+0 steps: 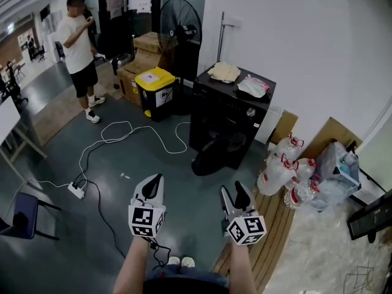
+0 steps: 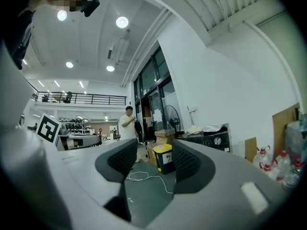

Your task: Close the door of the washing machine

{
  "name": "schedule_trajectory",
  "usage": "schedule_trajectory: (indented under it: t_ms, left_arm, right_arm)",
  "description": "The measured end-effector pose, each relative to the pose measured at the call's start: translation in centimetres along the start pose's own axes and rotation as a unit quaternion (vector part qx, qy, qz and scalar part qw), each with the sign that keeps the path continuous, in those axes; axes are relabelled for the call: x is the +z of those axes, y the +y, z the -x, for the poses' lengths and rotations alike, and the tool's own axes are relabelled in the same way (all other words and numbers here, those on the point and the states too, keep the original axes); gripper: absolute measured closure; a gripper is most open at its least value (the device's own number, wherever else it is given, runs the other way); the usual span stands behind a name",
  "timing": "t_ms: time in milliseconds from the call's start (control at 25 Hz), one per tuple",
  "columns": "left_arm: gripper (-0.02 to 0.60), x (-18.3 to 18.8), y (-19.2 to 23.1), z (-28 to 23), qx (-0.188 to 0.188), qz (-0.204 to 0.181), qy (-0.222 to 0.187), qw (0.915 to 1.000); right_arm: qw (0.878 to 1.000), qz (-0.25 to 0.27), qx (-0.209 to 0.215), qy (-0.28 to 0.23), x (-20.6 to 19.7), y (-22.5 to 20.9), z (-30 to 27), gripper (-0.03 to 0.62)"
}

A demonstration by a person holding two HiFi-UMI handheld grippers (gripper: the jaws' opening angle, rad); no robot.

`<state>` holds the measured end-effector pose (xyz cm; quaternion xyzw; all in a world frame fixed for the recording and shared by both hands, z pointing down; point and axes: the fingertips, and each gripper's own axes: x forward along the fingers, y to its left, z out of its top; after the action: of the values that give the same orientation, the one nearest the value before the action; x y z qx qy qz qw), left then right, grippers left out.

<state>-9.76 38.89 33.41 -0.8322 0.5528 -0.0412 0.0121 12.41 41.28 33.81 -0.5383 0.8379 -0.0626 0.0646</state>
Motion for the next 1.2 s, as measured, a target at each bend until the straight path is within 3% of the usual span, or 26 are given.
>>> schedule_trajectory:
  t_ms: [440,720,960,1200]
  left_arm:
    - [0.574,-0.9,2.5,-1.8,0.048,0.011,-0.010,0.9987]
    - [0.574,-1.0,7.4,-6.5,0.067,0.013,-0.017,0.9975]
    - [0.574,-2.5,13.5,-15.1,0.050,0.005,-0.021,0.9985]
    - [0.574,-4.3,21.6,-28.8,0.006,0.026,-0.012,0.9996]
  right_arm:
    - [1.000,0.001,0.020,0.012,-1.6,-2.8,-3.0,0.372]
    - [1.000,0.007,0.021,0.010,-1.7,-4.8,-9.6,0.372]
    - [1.000,0.016,-0.001,0.007,-3.5,-7.4,-18.5,0.372]
    - [0.998,0.009,-0.060,0.016,-6.2,-11.7,-30.1,0.370]
